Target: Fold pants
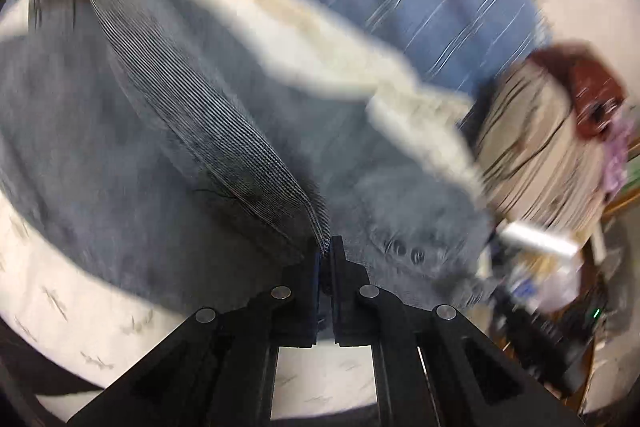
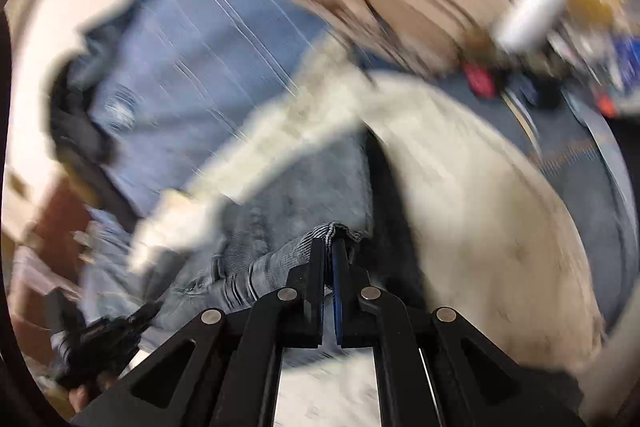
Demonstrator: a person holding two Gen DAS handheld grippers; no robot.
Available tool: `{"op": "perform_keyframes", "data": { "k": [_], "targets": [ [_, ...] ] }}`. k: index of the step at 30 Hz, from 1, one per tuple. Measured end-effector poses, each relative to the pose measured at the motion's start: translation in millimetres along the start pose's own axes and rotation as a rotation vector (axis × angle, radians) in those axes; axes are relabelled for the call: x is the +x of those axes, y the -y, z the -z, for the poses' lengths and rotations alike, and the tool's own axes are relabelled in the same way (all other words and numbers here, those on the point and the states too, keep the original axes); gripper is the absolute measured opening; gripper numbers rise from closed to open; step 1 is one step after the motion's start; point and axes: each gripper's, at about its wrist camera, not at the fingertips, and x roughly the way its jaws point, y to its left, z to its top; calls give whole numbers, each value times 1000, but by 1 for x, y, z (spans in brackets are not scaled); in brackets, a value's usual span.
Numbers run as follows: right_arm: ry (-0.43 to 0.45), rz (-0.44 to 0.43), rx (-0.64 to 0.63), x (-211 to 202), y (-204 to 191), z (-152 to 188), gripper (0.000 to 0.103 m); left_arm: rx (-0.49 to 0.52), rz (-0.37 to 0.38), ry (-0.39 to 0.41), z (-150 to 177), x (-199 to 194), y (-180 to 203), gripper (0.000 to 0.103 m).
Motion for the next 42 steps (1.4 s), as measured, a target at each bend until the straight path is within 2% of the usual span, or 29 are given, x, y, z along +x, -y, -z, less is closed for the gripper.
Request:
{"op": "perform_keyframes", "data": {
  "k": [1,3,4,6,7,9,11,13,14,15,17,19,21,24,26,28,31,32,36,38,40,41,42],
  "targets": [
    [-22,12,13,4,4,3,2,-4,-9,-8,6,4,-6,3],
    [3,46,1,-5,4,8,2,-30,27,8,14,-4,-11,3],
    [18,67,-18,-10,0,10,2,-10,44,32,18,-13,-6,3],
    [28,133,-57,-12,-10,13,2,32,11,48,22,-19,0,4],
    [16,171,-67,-5,-11,14,2,44,-15,31,23,-13,-1,5],
    [-65,254,-97,19,-11,16,6,54,-65,-29,26,4,-7,5],
    [-77,265,-81,23,-8,20,10,48,-51,-58,30,9,-18,10],
    [7,237,-91,1,-14,22,19,65,-19,-35,30,-6,-22,21],
    [63,225,-100,-12,-18,24,42,77,-1,-12,29,-18,-24,30],
    [121,201,-120,-25,-26,27,64,88,11,27,28,-33,-27,35],
    [203,117,-201,-47,-51,34,68,106,18,83,23,-57,-29,39],
    [213,32,-270,-54,-76,39,68,95,28,130,17,-79,-36,43],
    [172,-108,-350,-47,-109,45,74,51,17,178,6,-99,-49,46],
    [48,-297,-447,-16,-158,57,75,-12,7,243,-19,-124,-78,49],
    [-30,-383,-510,5,-188,71,75,-73,-17,282,-41,-142,-107,51],
    [-106,-421,-590,28,-219,88,75,-117,-64,296,-62,-155,-129,51],
    [-184,-412,-703,67,-258,110,75,-166,-148,269,-95,-152,-146,54],
    [-204,-413,-728,78,-272,116,75,-187,-154,252,-106,-150,-154,53],
    [-239,-402,-824,116,-322,133,75,-283,-118,235,-138,-148,-182,54],
    [-225,-364,-876,131,-341,142,75,-311,-90,229,-145,-141,-194,54],
    [-214,-304,-931,152,-353,148,72,-346,-110,228,-146,-128,-200,51],
    [-214,-267,-955,162,-359,153,69,-360,-124,223,-144,-124,-200,46],
    [-229,-233,-976,172,-361,155,46,-359,-118,237,-145,-124,-200,35]
  ]
}}
